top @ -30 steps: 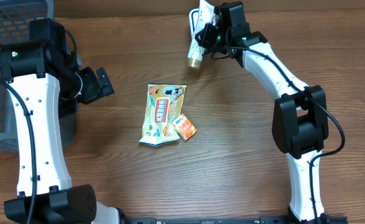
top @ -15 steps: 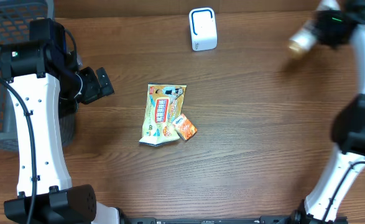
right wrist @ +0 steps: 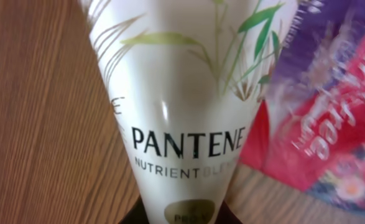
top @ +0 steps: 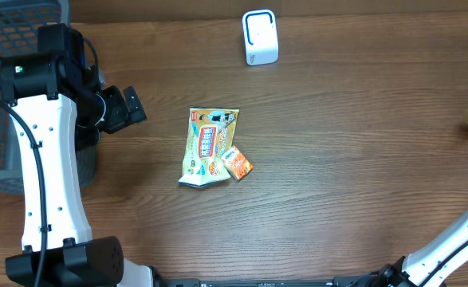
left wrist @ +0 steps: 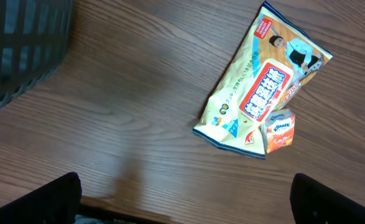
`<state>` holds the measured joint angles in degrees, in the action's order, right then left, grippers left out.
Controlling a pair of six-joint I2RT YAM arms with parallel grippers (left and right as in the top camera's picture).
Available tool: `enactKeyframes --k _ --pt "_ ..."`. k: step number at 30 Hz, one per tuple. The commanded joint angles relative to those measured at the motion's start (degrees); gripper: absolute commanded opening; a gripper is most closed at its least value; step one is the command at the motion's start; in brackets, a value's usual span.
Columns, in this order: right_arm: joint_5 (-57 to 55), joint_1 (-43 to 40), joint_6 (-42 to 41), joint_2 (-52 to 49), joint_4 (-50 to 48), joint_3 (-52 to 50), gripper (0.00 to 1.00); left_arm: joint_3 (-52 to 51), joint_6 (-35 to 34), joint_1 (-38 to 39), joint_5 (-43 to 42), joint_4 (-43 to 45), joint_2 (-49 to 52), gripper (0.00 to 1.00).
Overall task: Scan the item barcode
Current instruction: 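Carry the white tube to the right edge and set it down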
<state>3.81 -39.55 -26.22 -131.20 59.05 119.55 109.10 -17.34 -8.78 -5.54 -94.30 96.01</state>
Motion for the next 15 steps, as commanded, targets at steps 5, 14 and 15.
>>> enactKeyframes --k 5,14,15 --pt "7.8 1.0 5.2 2.6 -11.3 -0.8 0.04 0.0 1.1 -0.6 0.0 0.1 -0.1 1.0" --pt "-5.6 0.8 -2.3 -3.5 -14.2 -1.0 0.04 0.0 1.1 -0.6 0.0 0.1 -0.1 1.0" --pt "-6.4 0.7 -2.3 -4.4 -14.2 -1.0 0.04 0.0 1.0 -0.6 0.0 0.1 -0.1 1.0"
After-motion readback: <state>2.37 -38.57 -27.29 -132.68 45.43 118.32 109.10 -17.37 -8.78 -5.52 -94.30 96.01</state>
